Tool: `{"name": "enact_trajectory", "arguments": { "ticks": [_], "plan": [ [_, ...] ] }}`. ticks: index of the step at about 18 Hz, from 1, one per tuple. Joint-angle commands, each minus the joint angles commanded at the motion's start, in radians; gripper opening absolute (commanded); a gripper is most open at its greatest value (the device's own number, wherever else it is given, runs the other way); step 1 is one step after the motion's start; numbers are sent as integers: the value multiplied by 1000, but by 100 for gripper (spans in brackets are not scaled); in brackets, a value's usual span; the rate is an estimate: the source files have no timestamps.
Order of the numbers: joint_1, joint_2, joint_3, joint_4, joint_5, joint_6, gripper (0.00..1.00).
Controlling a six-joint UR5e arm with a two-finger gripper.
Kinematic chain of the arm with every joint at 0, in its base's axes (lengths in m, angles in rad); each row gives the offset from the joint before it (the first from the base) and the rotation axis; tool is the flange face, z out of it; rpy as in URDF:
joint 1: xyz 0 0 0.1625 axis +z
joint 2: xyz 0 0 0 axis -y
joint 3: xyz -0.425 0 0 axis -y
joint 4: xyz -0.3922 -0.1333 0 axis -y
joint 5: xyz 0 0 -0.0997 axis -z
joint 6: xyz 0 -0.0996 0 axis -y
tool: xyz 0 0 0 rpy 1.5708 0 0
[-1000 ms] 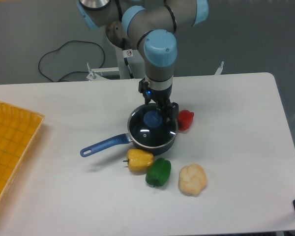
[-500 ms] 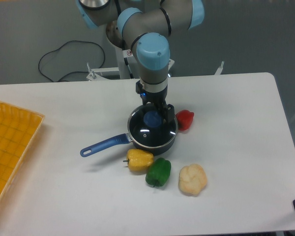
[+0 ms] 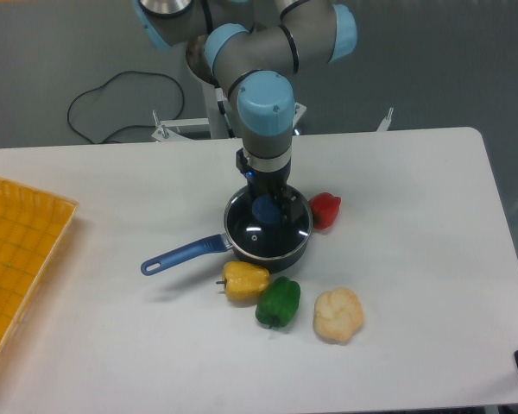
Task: Open the lid
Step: 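Lower the open gripper down around the blue lid knob, then close the gripper on the blue knob of the glass lid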
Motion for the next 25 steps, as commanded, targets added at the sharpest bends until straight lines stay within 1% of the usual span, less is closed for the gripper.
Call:
{"name": "enact_trajectory", "arguments": {
  "ticks": [8,14,18,21,24,25],
  "plan": [
    [0,-28,11,3,-9,2,100],
    [0,-32,14,2,-11,2,99],
    [2,-34,14,2,-14,8,90],
    [3,-34,15,2,-34,9,88],
    [5,-34,15,2,-34,9,85],
    [5,-34,15,2,-34,9,82]
  ]
}}
